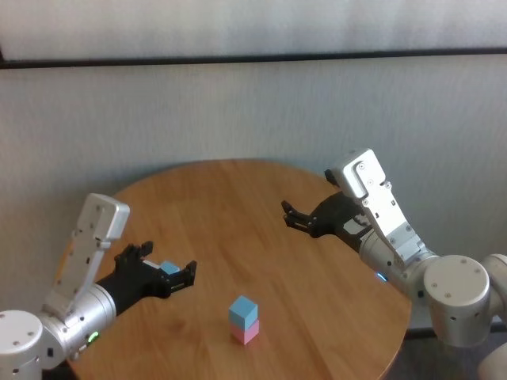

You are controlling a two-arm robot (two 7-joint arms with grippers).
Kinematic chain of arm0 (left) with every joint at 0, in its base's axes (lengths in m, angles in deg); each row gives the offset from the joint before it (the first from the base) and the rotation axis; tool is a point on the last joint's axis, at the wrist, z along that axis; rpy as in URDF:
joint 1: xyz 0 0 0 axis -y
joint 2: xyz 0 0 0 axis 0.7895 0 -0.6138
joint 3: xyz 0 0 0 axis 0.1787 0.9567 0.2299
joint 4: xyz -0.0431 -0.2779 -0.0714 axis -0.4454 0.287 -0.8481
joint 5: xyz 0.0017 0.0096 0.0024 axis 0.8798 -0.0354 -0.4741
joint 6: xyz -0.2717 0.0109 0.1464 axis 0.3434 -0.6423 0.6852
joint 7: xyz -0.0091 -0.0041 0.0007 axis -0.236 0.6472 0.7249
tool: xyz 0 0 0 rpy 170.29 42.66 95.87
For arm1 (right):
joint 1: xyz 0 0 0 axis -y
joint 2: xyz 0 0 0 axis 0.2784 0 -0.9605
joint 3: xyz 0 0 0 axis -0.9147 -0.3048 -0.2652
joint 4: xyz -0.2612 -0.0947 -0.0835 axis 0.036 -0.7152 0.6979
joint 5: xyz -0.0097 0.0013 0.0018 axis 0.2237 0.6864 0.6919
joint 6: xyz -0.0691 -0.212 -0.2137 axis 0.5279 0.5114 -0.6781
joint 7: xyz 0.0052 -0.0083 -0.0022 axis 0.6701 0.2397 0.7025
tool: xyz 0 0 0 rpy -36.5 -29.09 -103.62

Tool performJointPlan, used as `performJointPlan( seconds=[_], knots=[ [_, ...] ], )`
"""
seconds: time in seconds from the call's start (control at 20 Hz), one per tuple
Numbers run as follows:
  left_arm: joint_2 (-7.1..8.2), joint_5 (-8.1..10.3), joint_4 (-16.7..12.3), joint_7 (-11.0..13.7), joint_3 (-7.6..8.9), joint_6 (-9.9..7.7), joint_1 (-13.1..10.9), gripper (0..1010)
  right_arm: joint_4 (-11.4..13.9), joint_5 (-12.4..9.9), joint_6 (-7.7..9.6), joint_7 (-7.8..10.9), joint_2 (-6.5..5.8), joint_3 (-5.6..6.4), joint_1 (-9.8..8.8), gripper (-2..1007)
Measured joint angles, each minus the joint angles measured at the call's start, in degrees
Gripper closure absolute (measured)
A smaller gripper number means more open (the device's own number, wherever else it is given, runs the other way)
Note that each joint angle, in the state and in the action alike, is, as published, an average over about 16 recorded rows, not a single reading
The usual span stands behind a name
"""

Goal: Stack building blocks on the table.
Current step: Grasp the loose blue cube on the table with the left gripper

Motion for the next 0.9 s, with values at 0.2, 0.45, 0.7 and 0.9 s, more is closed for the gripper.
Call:
performJointPlan(
  seconds=[0.2,0.45,0.7,0.9],
  knots=[
    [-0.52,-1.22,2.6,0.2,-0.63,0.27,0.9,10,0.1,-0.2,0.35,0.13,0.06,-0.02,0.02,0],
    [-1.23,-3.24,6.7,0.7,-1.41,1.65,2.6,10,0.2,-0.4,0.63,0.23,0.11,-0.04,0.04,0],
    [-1.85,-4.71,10.8,1.7,-1.76,3.25,4.2,10,0.3,-0.6,0.81,0.29,0.14,-0.06,0.06,0],
    [-2.14,-5.19,13.3,2.4,-1.63,4.1,5.1,10,0.3,-0.6,0.89,0.32,0.16,-0.07,0.07,0]
  ],
)
